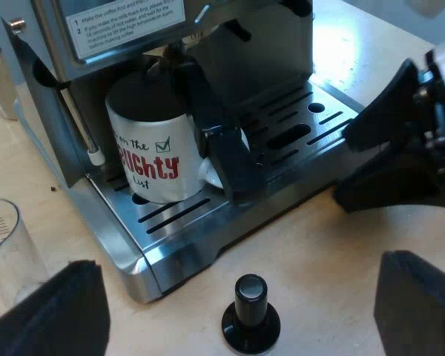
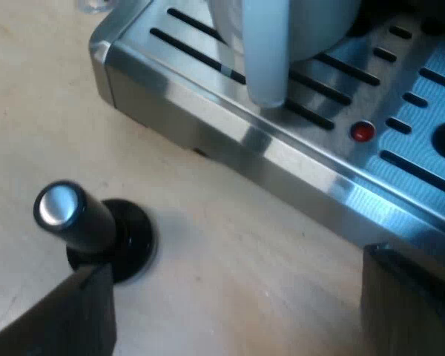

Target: Remove mug from coffee machine

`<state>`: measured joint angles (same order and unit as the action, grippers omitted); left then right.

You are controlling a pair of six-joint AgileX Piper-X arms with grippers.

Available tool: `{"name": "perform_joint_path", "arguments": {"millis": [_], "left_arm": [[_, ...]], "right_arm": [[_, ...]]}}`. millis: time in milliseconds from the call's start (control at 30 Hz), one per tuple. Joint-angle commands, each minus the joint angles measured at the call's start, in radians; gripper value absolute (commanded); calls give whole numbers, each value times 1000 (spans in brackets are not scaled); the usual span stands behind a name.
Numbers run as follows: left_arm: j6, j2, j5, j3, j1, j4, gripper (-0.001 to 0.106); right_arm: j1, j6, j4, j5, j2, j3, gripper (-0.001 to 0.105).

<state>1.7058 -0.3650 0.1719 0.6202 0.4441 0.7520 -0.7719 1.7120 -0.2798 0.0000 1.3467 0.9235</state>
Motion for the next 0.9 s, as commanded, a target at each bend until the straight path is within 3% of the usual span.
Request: {"name": "perform_joint_path", "arguments": {"millis": [33, 333, 533, 900], "left_arm": [[6, 0, 6, 7, 4, -18, 83], [6, 0, 6, 7, 4, -18, 83], [6, 0, 6, 7, 4, -18, 83], [6, 0, 6, 7, 4, -18, 83]], "right_arm": [[-3, -13, 66, 0, 36, 8, 70], [-3, -30, 236, 10, 146, 8, 70], [-3, -66, 407, 80, 232, 8, 70], [-3, -67, 671, 169, 353, 8, 70]]}}
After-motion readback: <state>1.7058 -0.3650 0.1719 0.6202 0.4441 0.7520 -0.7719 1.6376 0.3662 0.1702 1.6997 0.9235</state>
